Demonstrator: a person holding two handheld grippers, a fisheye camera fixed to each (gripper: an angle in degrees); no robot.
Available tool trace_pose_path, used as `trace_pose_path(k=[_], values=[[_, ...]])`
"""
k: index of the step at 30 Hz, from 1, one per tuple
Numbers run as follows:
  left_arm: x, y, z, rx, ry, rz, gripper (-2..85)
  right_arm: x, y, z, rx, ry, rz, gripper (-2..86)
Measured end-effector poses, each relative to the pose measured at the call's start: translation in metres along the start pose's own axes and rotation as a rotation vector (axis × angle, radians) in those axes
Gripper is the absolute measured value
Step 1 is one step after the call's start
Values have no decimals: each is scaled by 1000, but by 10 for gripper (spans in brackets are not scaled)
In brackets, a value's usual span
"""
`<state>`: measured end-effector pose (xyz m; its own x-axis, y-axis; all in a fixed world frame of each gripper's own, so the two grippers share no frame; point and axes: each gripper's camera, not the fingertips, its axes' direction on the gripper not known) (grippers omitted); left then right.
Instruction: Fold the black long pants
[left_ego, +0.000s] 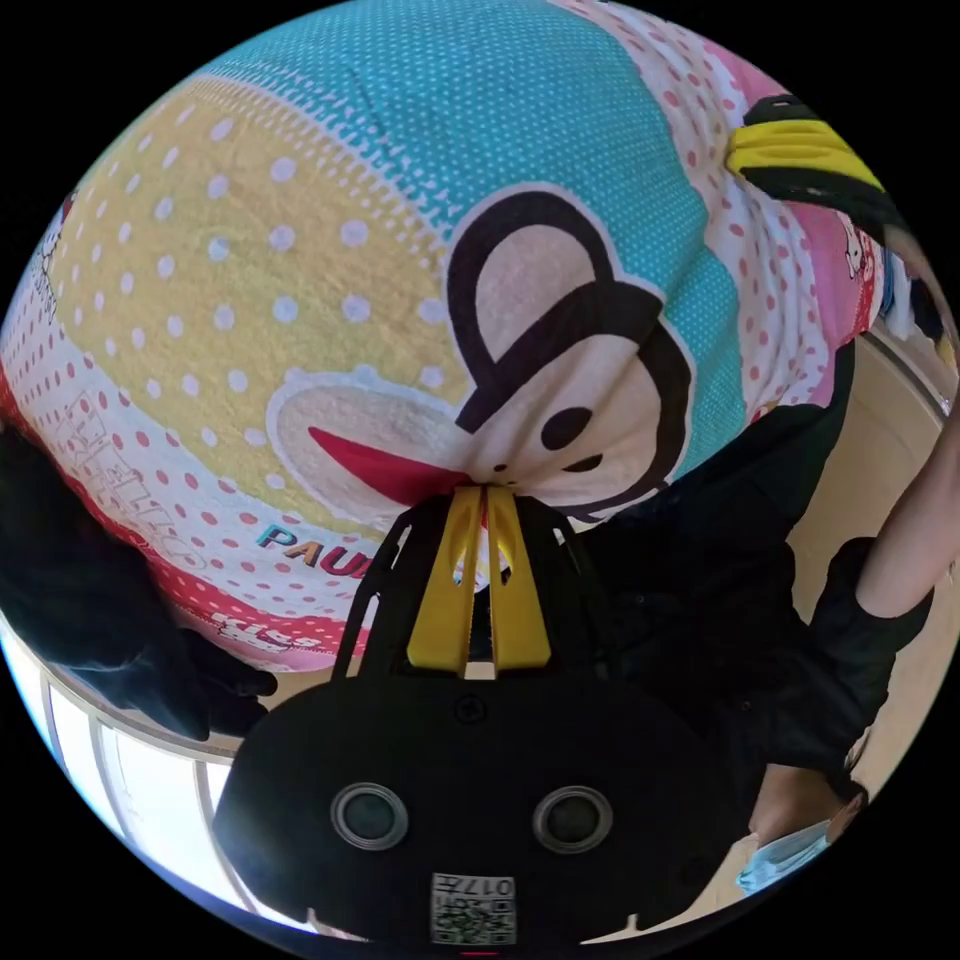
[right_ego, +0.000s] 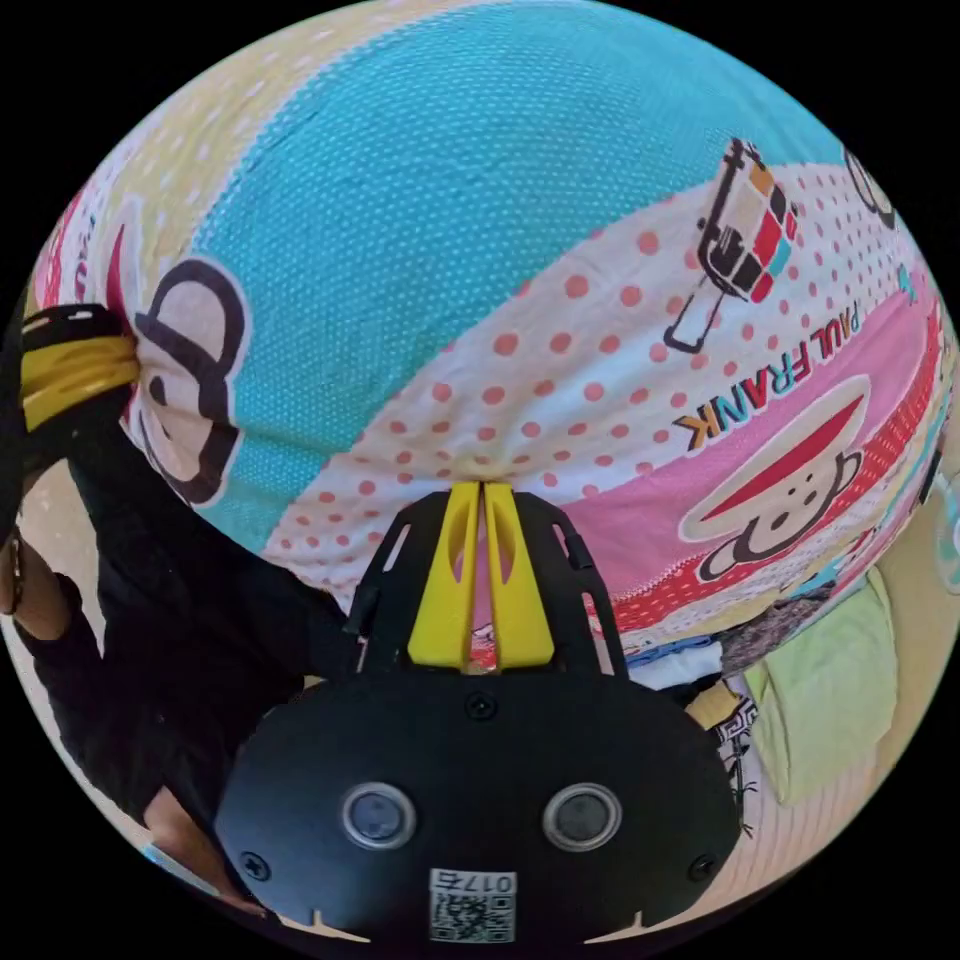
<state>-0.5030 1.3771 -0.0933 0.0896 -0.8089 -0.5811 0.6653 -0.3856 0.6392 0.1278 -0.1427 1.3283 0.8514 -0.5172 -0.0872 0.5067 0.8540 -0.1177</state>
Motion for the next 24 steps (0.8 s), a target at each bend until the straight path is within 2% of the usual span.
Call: trace_pose_path(k=[1,5,10,14,17,21,24], values=[[-1,4,2,9,1,1,-6,18,-2,1,4,-80,9,4],[-2,17,8,33,-2,-7,-6,37,-7,4,24,-108,-29,4],[1,22,24,-18,-29,8,-6,27,-21,11,2,78,-59,5],[1,29,38,-35,-23,5,-6,30,-35,17,-53,134,-63,6],[2,47,53,12,-28,-21,-6,40,-42,20,-81,133,-46,6],[8,77,78,110,-54,-87,-6,73,-43,23,-70,0,36,6],[11,103,99,206,-63,-146,-7,84,-41,27,-56,-19,45,7]])
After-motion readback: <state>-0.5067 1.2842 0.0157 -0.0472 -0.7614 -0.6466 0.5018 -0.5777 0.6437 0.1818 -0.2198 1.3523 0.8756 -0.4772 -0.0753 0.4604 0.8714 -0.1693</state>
